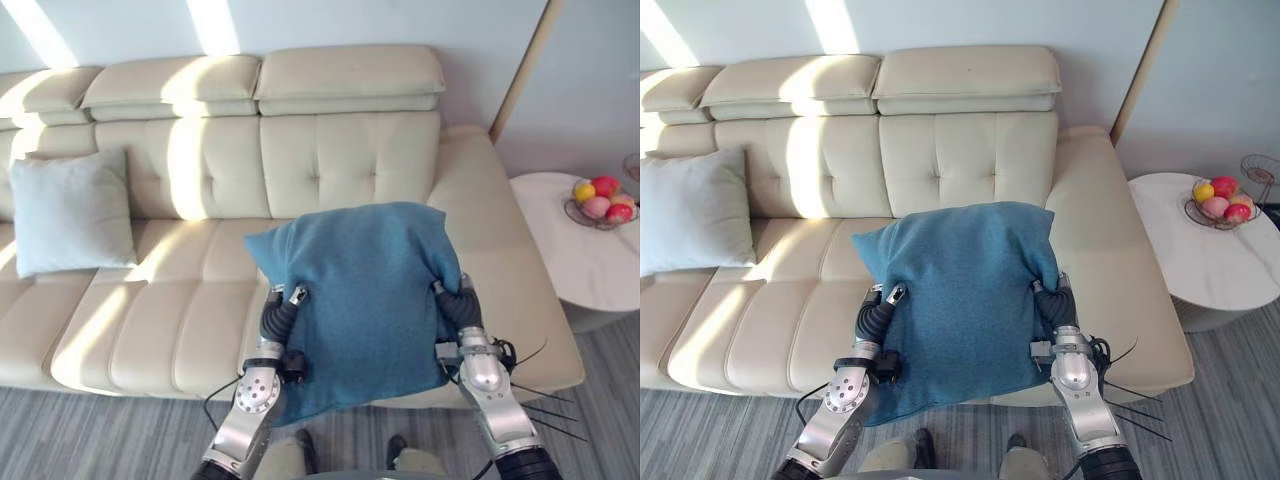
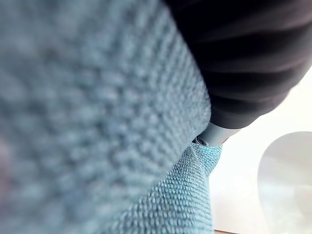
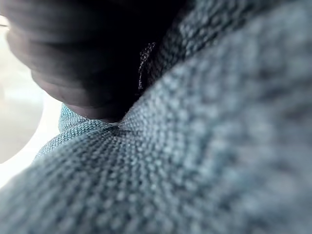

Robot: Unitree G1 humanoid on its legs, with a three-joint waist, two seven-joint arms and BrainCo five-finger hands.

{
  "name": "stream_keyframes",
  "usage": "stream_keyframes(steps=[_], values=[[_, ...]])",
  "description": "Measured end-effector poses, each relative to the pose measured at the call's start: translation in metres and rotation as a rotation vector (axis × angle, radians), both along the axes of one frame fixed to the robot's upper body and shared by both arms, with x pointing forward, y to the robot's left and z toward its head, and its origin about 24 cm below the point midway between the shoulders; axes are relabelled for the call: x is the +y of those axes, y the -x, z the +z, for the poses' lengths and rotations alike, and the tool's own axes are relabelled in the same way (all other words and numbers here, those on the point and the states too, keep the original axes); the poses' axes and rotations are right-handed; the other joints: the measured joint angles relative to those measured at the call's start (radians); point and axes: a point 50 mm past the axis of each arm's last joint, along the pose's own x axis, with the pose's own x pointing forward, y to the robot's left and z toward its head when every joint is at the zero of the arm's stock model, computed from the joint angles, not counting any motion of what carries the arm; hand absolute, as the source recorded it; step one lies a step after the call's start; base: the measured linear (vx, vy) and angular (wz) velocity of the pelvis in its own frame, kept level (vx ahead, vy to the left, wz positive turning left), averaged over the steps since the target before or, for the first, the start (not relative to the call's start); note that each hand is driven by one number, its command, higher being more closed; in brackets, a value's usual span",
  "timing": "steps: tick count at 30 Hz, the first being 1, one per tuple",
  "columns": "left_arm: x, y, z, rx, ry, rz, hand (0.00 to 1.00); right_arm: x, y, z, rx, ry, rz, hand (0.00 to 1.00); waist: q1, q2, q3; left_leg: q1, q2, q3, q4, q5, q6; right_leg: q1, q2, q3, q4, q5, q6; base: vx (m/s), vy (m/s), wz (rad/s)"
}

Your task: Pick up cushions and gather them together orderly.

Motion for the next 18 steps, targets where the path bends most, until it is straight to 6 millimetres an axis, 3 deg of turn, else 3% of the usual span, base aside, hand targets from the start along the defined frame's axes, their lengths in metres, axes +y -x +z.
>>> stream_keyframes(steps=[4,9,12,14,16,18], values=[[0.0,0.002,-0.008,0.032,-0.038,-0.007,1.0,0.001,0.001,-0.002,0.009,0.01,0.012,1.0,0.006,-0.001,-0.005,0.069,-0.029,0.049,-0.068,0.006,0.008,0.038,-0.017,0.047,-0.061,0.023,0.016,0.06,0.069,-0.28],[0.0,-0.005,-0.007,0.009,-0.103,-0.026,1.0,0.001,0.0,-0.002,0.007,0.024,0.01,1.0,0.005,-0.001,-0.006,0.034,-0.029,0.059,-0.118,0.041,0.009,-0.013,-0.012,0.057,-0.089,0.053,-0.006,0.0,0.001,-0.1],[-0.001,-0.025,-0.003,-0.018,-0.173,-0.022,1.0,0.003,-0.021,0.003,-0.017,0.094,-0.011,1.0,0.004,-0.001,0.0,-0.046,-0.029,0.058,-0.135,0.078,0.012,-0.102,-0.003,0.058,-0.086,0.084,-0.02,-0.09,-0.007,0.0],[-0.003,-0.045,0.01,-0.076,-0.217,0.002,1.0,0.007,-0.042,0.018,-0.083,0.151,-0.04,1.0,0.002,-0.001,0.051,-0.097,-0.027,0.05,-0.125,0.098,0.018,-0.149,-0.002,0.055,-0.075,0.096,-0.015,-0.18,0.001,0.08],[-0.002,-0.073,0.036,-0.168,-0.26,0.044,1.0,0.013,-0.07,0.047,-0.185,0.2,-0.065,1.0,-0.004,0.005,0.077,-0.212,-0.025,0.029,-0.104,0.123,0.026,-0.248,-0.002,0.043,-0.063,0.118,-0.011,-0.26,-0.007,0.18],[0.001,-0.102,0.074,-0.284,-0.304,0.101,1.0,0.019,-0.098,0.089,-0.311,0.239,-0.104,1.0,-0.001,0.006,0.151,-0.258,-0.026,0.013,-0.112,0.149,0.03,-0.298,0.002,0.037,-0.05,0.136,-0.012,-0.23,-0.016,0.18]])
